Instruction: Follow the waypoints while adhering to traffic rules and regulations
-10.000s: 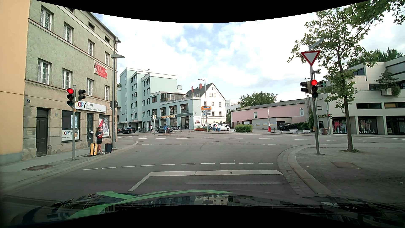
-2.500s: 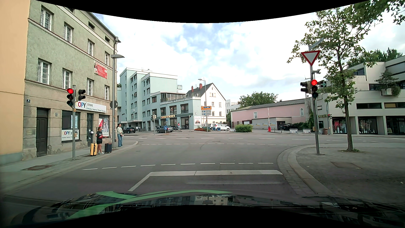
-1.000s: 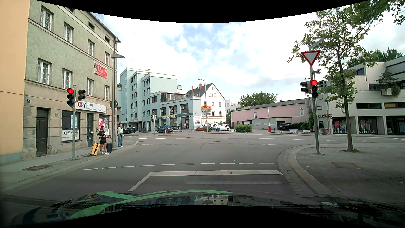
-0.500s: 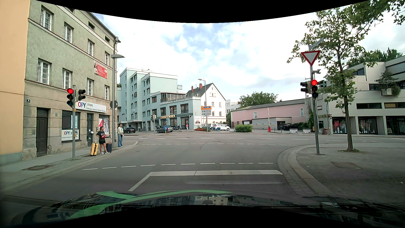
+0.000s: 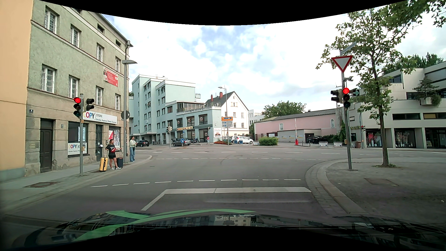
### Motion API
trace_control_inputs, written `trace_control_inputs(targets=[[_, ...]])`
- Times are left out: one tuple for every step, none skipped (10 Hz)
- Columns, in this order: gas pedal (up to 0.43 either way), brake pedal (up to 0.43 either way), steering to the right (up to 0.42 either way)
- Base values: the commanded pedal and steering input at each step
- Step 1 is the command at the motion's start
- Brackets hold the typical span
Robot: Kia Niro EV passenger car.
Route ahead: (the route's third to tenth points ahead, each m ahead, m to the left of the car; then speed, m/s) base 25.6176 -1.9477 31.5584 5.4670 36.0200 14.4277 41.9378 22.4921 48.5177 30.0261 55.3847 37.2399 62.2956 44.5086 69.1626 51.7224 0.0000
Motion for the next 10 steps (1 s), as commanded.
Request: trace_control_inputs(targets=[[0.000,0.476,0.008],[0.000,0.476,0.008],[0.000,0.470,0.008],[0.000,0.470,0.007],[0.000,0.476,0.008],[0.000,0.470,0.008],[0.000,0.476,0.008],[0.000,0.470,0.008],[0.000,0.470,0.008],[0.000,0.476,0.007]])
